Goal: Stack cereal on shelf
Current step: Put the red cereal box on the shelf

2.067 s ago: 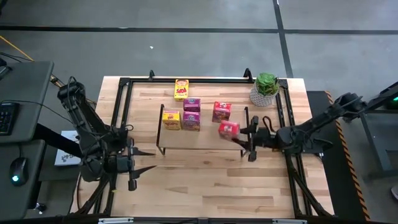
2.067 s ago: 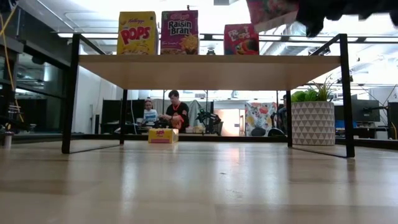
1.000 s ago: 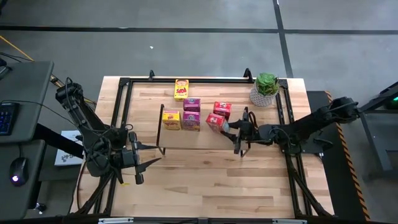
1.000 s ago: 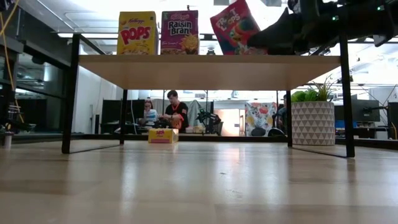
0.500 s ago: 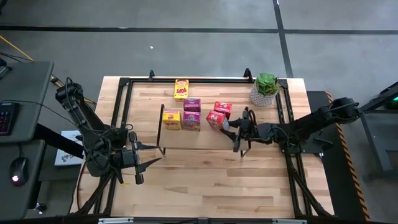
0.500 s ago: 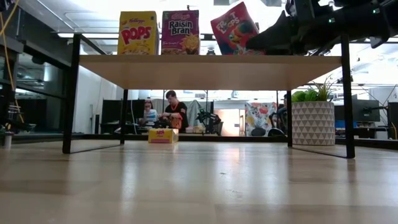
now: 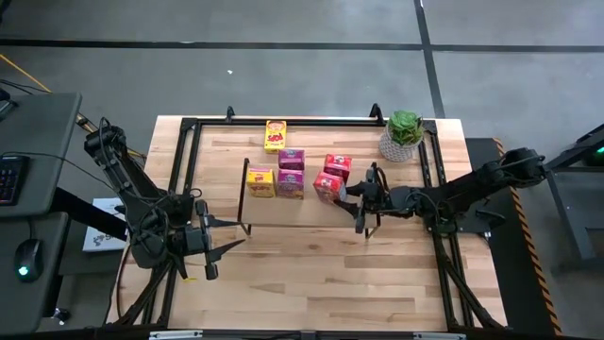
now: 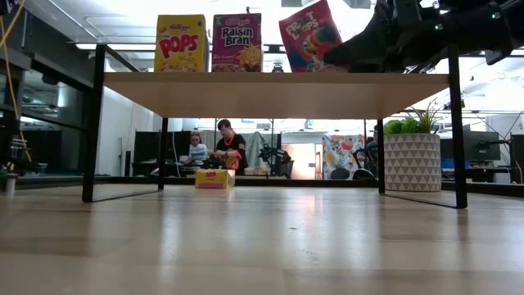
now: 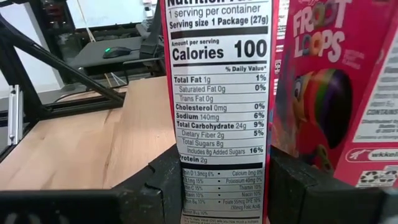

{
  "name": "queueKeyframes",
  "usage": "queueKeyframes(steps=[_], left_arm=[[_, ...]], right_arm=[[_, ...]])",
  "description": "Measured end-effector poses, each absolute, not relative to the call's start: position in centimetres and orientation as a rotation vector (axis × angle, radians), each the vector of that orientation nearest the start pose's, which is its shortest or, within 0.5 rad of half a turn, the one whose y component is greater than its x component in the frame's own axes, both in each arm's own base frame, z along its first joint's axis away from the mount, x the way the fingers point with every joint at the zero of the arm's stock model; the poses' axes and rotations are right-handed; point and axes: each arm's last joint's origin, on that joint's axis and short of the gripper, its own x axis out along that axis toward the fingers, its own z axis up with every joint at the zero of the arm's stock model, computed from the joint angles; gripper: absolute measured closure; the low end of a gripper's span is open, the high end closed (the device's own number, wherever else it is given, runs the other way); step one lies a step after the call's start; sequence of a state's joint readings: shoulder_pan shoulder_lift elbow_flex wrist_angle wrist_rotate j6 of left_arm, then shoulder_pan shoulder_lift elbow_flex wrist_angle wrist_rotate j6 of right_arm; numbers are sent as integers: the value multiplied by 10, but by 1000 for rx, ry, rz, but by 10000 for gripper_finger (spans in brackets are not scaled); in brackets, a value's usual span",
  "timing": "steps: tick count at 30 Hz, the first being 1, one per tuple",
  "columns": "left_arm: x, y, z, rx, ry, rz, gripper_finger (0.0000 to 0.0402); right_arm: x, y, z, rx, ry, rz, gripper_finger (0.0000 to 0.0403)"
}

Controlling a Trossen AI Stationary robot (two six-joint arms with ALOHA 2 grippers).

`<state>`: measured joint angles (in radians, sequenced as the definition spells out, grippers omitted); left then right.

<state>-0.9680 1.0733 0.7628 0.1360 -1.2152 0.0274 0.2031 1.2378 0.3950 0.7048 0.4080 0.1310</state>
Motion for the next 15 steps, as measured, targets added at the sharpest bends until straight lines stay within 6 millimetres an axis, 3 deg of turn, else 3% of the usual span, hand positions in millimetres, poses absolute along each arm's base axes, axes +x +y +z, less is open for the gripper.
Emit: queueKeyframes(steps=[4,11,15], left_arm=[[148,-168,304,183,84,246,225],[148,-168,304,182,84,246,225],[148,-168,304,183,84,246,225]], right_arm=[[232,36,196,81,123,-207,229],[232,36,197,81,122,-214,154],[232,36,197,88,119,-212,130]])
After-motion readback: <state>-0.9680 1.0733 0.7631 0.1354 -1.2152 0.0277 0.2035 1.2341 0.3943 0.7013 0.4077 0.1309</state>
